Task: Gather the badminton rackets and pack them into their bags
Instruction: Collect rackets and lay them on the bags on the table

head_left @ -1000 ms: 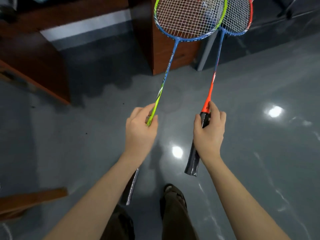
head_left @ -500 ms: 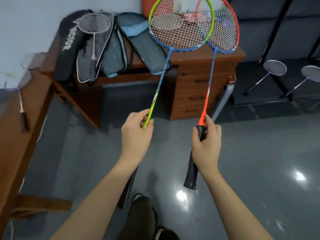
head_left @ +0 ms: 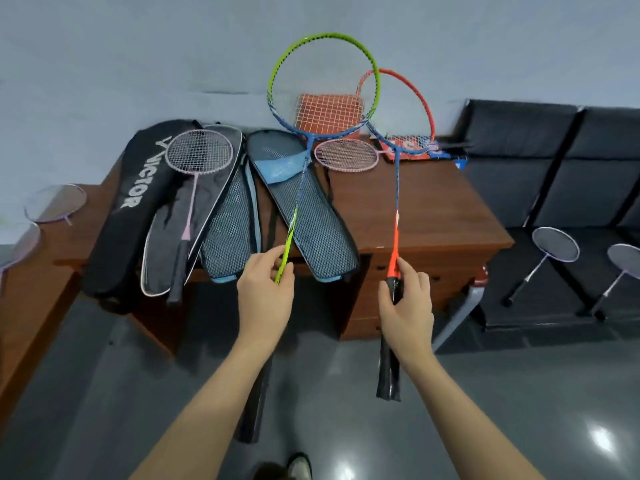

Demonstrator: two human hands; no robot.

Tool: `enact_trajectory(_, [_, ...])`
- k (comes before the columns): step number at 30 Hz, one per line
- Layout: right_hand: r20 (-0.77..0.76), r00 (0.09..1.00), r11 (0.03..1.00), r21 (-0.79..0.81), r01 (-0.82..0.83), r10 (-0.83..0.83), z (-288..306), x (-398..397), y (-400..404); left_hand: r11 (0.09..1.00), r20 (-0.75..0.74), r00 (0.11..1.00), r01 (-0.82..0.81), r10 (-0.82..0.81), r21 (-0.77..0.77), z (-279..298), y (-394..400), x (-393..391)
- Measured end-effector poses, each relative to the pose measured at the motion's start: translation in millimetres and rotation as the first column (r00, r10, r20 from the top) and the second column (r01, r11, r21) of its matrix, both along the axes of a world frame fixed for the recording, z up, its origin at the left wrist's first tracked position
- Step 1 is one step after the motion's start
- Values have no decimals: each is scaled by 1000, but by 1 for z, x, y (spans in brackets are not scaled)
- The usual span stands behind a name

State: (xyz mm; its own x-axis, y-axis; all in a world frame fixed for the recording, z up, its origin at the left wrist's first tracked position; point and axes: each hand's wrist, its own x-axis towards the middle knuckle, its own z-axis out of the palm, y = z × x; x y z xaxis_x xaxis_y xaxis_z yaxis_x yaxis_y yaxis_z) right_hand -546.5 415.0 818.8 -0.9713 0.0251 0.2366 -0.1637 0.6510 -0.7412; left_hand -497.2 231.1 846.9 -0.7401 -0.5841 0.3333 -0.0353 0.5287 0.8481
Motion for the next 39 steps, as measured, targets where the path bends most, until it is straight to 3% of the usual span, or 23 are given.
enact_trajectory(10, [8, 1000, 997, 74, -31, 30, -8, -137, -38, 996, 163, 983, -92, 88, 17, -21, -43, -136])
enact_trajectory(20, [51, 925, 905, 191, -379, 377, -40, -250, -76, 978, 295, 936, -208, 193, 17, -54, -82, -238])
enact_trajectory(28, [132, 871, 854, 175, -491, 474, -65, -289, -101, 967, 410, 887, -250, 211, 45, -93, -110, -287])
enact_trajectory(36, [133, 882, 863, 184, -471, 453, -82, -287, -140, 987, 565, 810, 116, -158, 109, -131, -145, -318])
enact_trajectory(39, [159, 900, 878, 206, -432, 406, -88, -277, -160, 962, 652, 726, 272, -220, 21, -142, -160, -307])
